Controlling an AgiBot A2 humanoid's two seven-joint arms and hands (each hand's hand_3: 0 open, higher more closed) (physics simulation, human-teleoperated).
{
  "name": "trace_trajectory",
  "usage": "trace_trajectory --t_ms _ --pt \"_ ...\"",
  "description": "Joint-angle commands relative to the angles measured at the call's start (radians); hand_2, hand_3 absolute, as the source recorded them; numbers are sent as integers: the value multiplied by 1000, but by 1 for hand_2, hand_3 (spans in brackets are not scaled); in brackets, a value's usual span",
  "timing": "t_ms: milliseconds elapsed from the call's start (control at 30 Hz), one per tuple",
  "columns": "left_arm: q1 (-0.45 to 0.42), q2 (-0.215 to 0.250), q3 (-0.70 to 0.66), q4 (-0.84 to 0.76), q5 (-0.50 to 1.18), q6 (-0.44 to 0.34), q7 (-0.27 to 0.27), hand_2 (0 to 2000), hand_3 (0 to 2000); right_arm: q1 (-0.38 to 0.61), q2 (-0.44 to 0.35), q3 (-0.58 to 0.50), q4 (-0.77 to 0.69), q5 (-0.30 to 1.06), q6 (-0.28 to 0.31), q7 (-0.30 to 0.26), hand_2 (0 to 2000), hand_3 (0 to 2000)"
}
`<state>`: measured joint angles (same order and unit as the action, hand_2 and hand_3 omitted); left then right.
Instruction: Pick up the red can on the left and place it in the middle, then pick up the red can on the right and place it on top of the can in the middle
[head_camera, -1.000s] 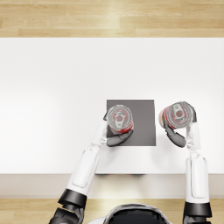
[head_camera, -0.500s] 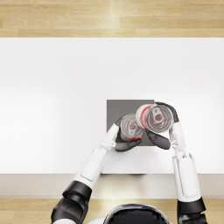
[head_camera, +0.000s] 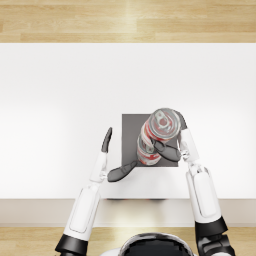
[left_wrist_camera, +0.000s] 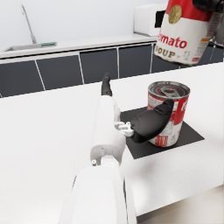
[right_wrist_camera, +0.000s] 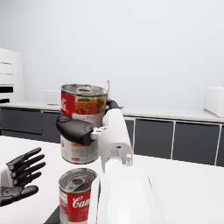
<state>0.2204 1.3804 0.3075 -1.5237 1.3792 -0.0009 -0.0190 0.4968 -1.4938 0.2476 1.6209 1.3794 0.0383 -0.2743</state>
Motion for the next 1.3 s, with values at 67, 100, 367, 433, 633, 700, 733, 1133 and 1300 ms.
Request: trace_trajectory --t_ms 67,100,367,433,633,700,733,1133,1300 --pt "-112 -23 -252 -249 0 0 9 0 0 28 -15 29 -49 0 -3 -17 2000 1520" --pt "-120 -20 -282 -272 0 1 12 0 0 24 -15 37 -54 0 -3 -24 2000 1520" --pt "-112 -9 -352 -317 0 1 19 0 0 -15 -14 23 -52 0 -5 -37 2000 1520" --pt "-114 -7 -351 -325 0 1 19 0 0 -25 -13 27 -54 0 -6 -37 2000 1520" --pt "-112 -1 -369 -315 0 1 19 0 0 -19 -25 36 -72 0 -2 -37 639 1193" --pt "-110 1 -375 -317 0 1 19 0 0 -23 -27 22 -61 0 0 -42 0 540" --pt "-112 2 -375 -314 0 1 19 0 0 -28 -27 18 -46 0 -3 -45 0 213" --pt "-102 12 -382 -334 0 1 19 0 0 6 -56 -45 108 -1 -30 -74 0 0" --pt "-82 14 -403 -351 0 1 19 0 0 28 -68 -95 194 -1 -37 -75 0 0"
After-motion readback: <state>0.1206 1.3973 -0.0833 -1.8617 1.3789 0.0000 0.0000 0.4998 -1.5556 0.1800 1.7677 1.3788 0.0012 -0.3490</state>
